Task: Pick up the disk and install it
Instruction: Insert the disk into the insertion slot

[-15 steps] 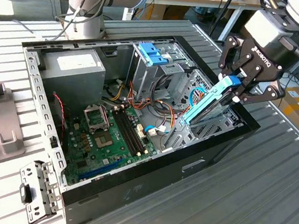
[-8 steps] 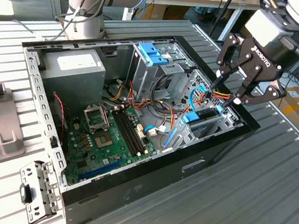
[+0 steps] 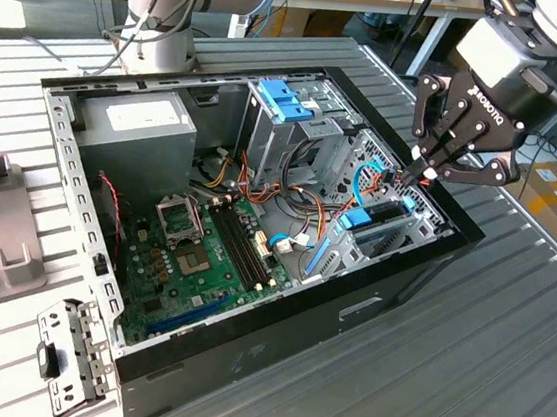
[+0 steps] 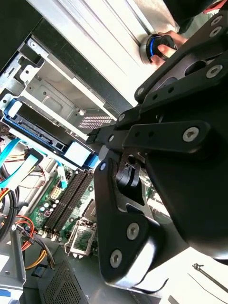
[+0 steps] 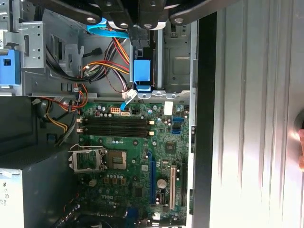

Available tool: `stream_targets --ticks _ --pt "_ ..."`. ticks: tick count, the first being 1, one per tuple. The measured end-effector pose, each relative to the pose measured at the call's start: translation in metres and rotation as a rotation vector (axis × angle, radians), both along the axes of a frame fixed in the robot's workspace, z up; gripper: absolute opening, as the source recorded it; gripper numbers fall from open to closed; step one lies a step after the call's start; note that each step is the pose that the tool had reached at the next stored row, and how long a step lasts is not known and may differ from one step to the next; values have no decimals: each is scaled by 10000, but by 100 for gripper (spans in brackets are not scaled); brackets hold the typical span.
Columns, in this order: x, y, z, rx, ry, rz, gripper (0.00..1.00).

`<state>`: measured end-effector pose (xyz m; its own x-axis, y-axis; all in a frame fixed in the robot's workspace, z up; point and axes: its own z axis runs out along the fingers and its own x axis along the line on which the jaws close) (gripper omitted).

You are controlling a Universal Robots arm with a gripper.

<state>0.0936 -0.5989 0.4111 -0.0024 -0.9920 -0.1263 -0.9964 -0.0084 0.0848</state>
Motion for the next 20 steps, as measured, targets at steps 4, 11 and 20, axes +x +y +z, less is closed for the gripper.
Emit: stream_targets --ticks 4,11,20 --pt "0 0 0 0 0 0 11" --pt "11 0 -30 3 2 1 11" --pt "352 1 -127 0 41 0 11"
